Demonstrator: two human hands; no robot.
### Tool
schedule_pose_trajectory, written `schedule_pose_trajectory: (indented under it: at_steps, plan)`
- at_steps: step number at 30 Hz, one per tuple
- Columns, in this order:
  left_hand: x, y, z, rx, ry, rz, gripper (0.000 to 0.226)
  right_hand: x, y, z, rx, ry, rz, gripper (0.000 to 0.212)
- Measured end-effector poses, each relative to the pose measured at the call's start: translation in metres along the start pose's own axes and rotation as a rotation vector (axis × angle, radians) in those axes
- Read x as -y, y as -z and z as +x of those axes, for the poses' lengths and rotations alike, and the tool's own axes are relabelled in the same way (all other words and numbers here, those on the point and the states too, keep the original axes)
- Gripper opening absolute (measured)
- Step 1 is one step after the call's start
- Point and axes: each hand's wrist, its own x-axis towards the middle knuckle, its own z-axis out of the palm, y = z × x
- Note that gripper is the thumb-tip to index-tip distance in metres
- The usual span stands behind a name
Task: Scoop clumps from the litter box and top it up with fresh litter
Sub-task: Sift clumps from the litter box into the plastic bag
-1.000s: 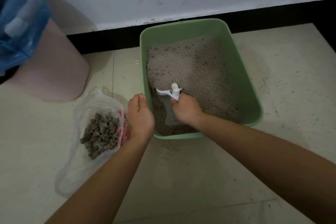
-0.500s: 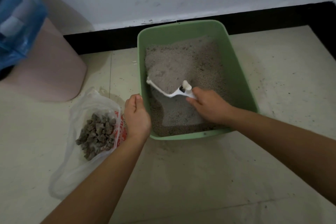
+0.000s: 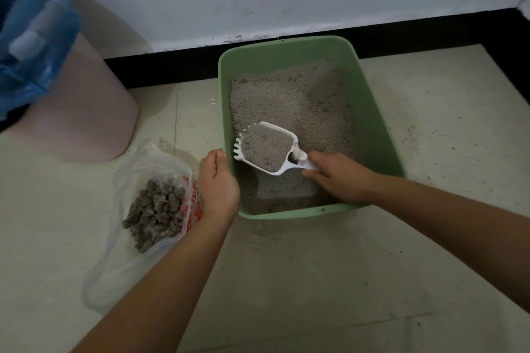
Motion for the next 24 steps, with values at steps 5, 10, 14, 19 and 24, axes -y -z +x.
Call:
schedule_pose_trajectory:
  at_steps: [5,10,14,19,24]
  plan:
    - [0.002,0.0,0.001,0.012,-0.004,-0.006,0.036,-0.005,0.006,0.002,-0.034,0.028,0.015,0.017]
    - [0.001,0.001,-0.001,0.017,0.016,-0.032,0.035,-0.005,0.007,0.004,-0.02,0.05,0.005,0.015]
    - [0.001,0.0,-0.001,0.016,0.016,-0.028,0.032,-0.003,0.008,0.003,-0.019,0.049,0.003,0.016]
    - [0.0,0.001,-0.002,0.017,0.01,-0.03,0.033,-0.005,0.011,0.001,-0.016,0.071,-0.005,0.014]
    - [0.0,0.0,-0.001,0.019,0.011,-0.033,0.034,-0.005,0.009,-0.001,-0.001,0.051,0.014,0.017]
